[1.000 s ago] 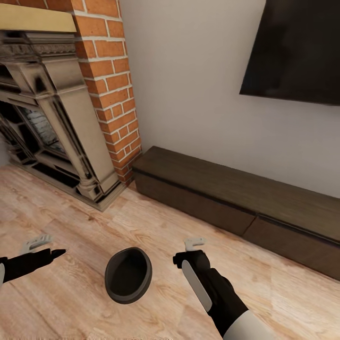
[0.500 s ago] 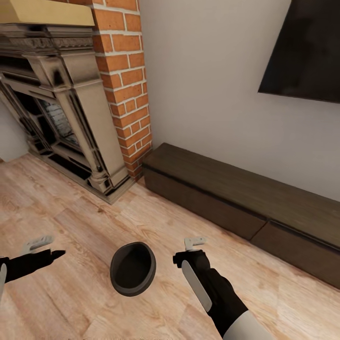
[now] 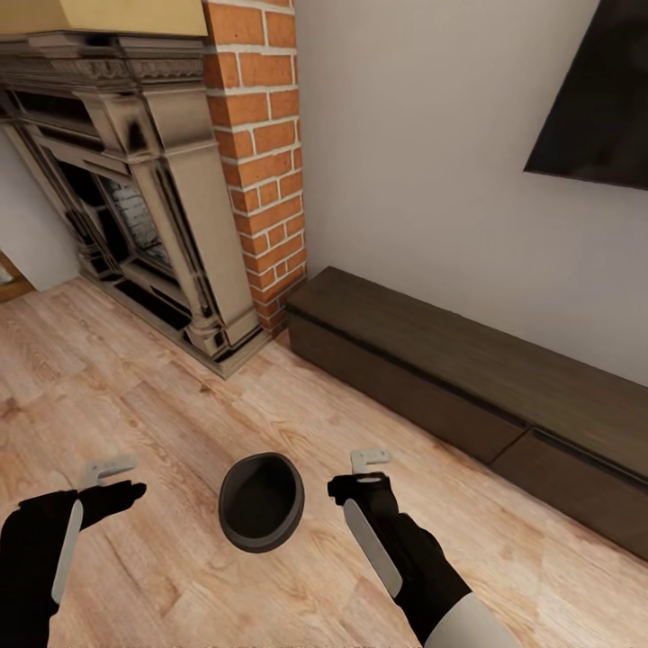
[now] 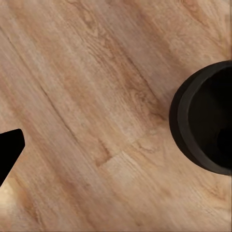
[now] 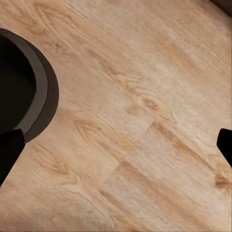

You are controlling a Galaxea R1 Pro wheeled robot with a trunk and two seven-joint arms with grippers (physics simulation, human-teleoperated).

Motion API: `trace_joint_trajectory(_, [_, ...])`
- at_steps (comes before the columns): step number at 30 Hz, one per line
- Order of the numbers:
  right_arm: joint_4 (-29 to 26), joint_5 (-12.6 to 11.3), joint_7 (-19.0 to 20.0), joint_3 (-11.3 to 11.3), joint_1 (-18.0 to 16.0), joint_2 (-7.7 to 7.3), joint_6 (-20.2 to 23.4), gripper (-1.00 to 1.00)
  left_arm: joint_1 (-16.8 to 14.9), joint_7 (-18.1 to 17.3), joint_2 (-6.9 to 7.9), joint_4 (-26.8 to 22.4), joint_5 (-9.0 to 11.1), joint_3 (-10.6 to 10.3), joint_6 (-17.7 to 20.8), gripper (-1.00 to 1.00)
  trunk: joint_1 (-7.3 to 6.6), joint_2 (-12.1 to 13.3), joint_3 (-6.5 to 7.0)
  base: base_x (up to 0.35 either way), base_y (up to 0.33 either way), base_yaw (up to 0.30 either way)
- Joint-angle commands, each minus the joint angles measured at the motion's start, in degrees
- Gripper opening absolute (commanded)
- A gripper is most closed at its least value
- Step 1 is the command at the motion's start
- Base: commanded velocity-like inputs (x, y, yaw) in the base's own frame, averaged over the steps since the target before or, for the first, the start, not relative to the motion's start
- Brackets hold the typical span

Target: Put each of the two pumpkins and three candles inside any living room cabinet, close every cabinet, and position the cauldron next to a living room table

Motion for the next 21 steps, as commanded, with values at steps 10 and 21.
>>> trace_joint_trajectory(10, [0.2, -0.7, -0.1, 0.6, 0.4, 0.00, -1.6, 1.00, 0.0, -0.5, -0.98, 0.2, -0.3, -1.1, -1.4, 1.00, 0.00, 0.0, -0.89, 0.000, 0.000, 0.004])
trace_joint_trajectory(21, [6.0, -0.1, -1.9, 0.1, 0.1, 0.00, -4.3, 1.00, -0.1, 5.3, -12.43, 8.9, -0.8, -5.4, -9.7, 1.00, 0.00, 0.0, -1.11, 0.000, 0.000, 0.045])
